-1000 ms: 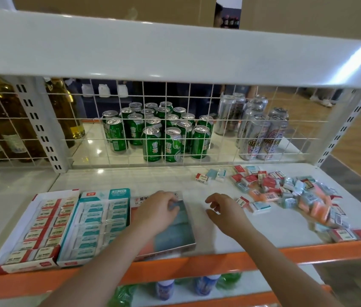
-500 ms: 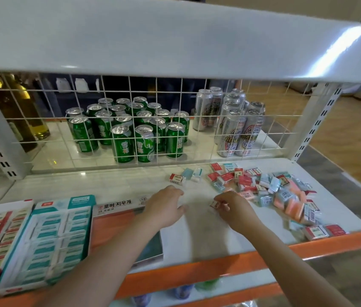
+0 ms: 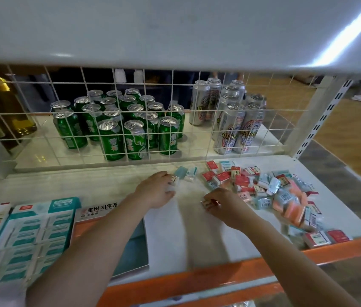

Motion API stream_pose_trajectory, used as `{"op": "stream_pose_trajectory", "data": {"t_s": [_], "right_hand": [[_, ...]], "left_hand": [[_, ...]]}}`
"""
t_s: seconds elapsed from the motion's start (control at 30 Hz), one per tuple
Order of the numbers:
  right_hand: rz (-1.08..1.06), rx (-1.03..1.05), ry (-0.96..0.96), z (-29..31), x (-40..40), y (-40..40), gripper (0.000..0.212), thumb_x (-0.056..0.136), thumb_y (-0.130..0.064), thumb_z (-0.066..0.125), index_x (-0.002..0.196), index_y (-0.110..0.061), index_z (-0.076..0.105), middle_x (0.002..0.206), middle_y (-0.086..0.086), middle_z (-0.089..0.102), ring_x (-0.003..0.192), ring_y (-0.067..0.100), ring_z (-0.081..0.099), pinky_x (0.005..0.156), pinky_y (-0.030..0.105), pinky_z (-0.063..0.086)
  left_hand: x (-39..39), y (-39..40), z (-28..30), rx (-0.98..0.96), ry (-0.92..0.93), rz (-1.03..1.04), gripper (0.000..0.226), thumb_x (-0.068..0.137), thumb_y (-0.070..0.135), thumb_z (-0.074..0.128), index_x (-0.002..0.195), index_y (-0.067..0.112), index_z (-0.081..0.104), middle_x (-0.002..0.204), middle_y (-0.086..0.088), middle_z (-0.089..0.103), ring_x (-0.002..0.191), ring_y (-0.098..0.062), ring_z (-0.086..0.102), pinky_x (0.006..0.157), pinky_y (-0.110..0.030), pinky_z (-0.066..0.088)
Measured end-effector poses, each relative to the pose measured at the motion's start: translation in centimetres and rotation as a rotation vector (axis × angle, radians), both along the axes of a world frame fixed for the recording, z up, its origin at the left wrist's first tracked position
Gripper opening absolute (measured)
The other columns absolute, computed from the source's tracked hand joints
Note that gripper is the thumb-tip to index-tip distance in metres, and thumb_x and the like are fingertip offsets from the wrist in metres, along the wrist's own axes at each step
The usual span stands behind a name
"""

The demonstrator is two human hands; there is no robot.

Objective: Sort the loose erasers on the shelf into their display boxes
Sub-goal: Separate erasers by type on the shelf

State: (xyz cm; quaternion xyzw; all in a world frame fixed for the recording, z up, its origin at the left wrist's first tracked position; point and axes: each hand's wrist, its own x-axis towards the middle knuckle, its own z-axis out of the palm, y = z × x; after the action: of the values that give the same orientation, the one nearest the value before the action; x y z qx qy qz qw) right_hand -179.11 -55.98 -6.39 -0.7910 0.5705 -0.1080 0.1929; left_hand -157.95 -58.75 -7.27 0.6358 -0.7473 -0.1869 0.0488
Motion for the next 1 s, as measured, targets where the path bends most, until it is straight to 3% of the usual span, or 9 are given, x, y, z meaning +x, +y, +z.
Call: {"op": "stream_pose_trajectory", "data": {"t_s": [0.17, 0.3, 0.4, 0.47, 0.57, 0.73, 0.83, 0.9, 1.0], "right_hand": [[-0.033, -0.032, 0.03, -0.7, -0.2, 0.1, 0.016, 0.085, -0.017, 0.061, 0.092, -0.006, 0.068, 0.091, 0.006, 0.057, 0.091, 0.026, 0.057, 0.061, 0.025, 0.028], [-0.067, -0.043, 0.019, -0.7, -0.4, 0.6, 0.024, 0.084, -0.025, 0.065, 0.096, -0.004, 0.068, 0.097, 0.009, 0.058, 0.09, 0.025, 0.055, 0.072, 0.028, 0.04], [-0.094, -0.079, 0.008, -0.8, -0.6, 1.3, 0.026, 0.082, -0.029, 0.066, 0.081, -0.003, 0.066, 0.083, 0.006, 0.051, 0.076, 0.022, 0.047, 0.059, 0.025, 0.03], [-0.113, -0.1, 0.008, -0.9, -0.7, 1.8, 0.024, 0.082, -0.029, 0.066, 0.072, -0.007, 0.062, 0.079, 0.004, 0.047, 0.073, 0.019, 0.042, 0.059, 0.027, 0.025], [-0.121, -0.11, 0.009, -1.0, -0.8, 2.8, 0.024, 0.083, -0.03, 0.065, 0.078, -0.006, 0.064, 0.085, 0.007, 0.051, 0.077, 0.022, 0.047, 0.063, 0.029, 0.033], [-0.155, -0.067, 0.012, -0.7, -0.7, 4.1, 0.033, 0.084, -0.035, 0.063, 0.097, -0.005, 0.068, 0.098, 0.011, 0.057, 0.089, 0.025, 0.054, 0.075, 0.029, 0.043], [-0.191, -0.021, 0.044, -0.8, -0.9, 4.4, 0.031, 0.086, -0.043, 0.058, 0.073, -0.016, 0.064, 0.09, 0.007, 0.048, 0.083, 0.023, 0.049, 0.07, 0.027, 0.037], [-0.218, -0.003, 0.088, -0.9, -0.9, 4.6, 0.041, 0.086, -0.049, 0.054, 0.056, -0.023, 0.045, 0.087, 0.005, 0.043, 0.08, 0.02, 0.044, 0.067, 0.026, 0.032], [-0.237, -0.006, 0.053, -1.1, -0.7, 4.8, 0.04, 0.085, -0.05, 0.056, 0.07, -0.013, 0.062, 0.089, 0.006, 0.046, 0.081, 0.022, 0.048, 0.072, 0.026, 0.036]], "left_hand": [[-0.7, 1.0, 0.5, -0.067, -0.109, -0.034, 0.039, 0.093, 0.032, 0.046, 0.127, 0.013, 0.05, 0.127, -0.008, 0.042, 0.115, -0.024, 0.046, 0.089, -0.031, 0.042], [-1.0, 2.6, 0.8, -0.082, -0.138, -0.067, 0.035, 0.094, 0.031, 0.044, 0.12, 0.01, 0.052, 0.118, -0.011, 0.043, 0.107, -0.026, 0.047, 0.083, -0.031, 0.041], [-1.4, 4.0, 0.9, -0.058, -0.141, -0.089, 0.036, 0.094, 0.031, 0.044, 0.118, 0.007, 0.054, 0.118, -0.011, 0.045, 0.109, -0.027, 0.048, 0.089, -0.035, 0.042], [-1.8, 5.0, 1.0, -0.055, -0.134, -0.088, 0.033, 0.094, 0.031, 0.043, 0.109, 0.005, 0.057, 0.115, -0.011, 0.047, 0.106, -0.028, 0.05, 0.087, -0.034, 0.042], [-2.0, 6.1, 1.0, -0.086, -0.068, -0.061, 0.027, 0.093, 0.031, 0.046, 0.096, 0.008, 0.06, 0.107, -0.008, 0.049, 0.098, -0.027, 0.054, 0.08, -0.032, 0.042], [-1.4, 5.6, 0.5, -0.109, 0.052, 0.016, 0.028, 0.092, 0.027, 0.05, 0.118, 0.02, 0.056, 0.117, -0.004, 0.048, 0.11, -0.022, 0.049, 0.091, -0.036, 0.042], [-1.4, 4.8, 0.4, -0.035, 0.094, -0.037, 0.048, 0.094, 0.025, 0.048, 0.14, 0.019, 0.037, 0.135, -0.004, 0.041, 0.123, -0.022, 0.043, 0.101, -0.031, 0.036], [-1.8, 4.5, 0.7, 0.066, 0.168, -0.044, 0.053, 0.096, 0.025, 0.046, 0.145, 0.018, 0.028, 0.143, -0.005, 0.035, 0.128, -0.021, 0.04, 0.105, -0.028, 0.031], [-2.2, 4.0, 0.7, 0.145, 0.121, -0.065, 0.051, 0.096, 0.023, 0.046, 0.144, 0.016, 0.03, 0.147, -0.007, 0.03, 0.133, -0.023, 0.033, 0.108, -0.026, 0.027]]}}
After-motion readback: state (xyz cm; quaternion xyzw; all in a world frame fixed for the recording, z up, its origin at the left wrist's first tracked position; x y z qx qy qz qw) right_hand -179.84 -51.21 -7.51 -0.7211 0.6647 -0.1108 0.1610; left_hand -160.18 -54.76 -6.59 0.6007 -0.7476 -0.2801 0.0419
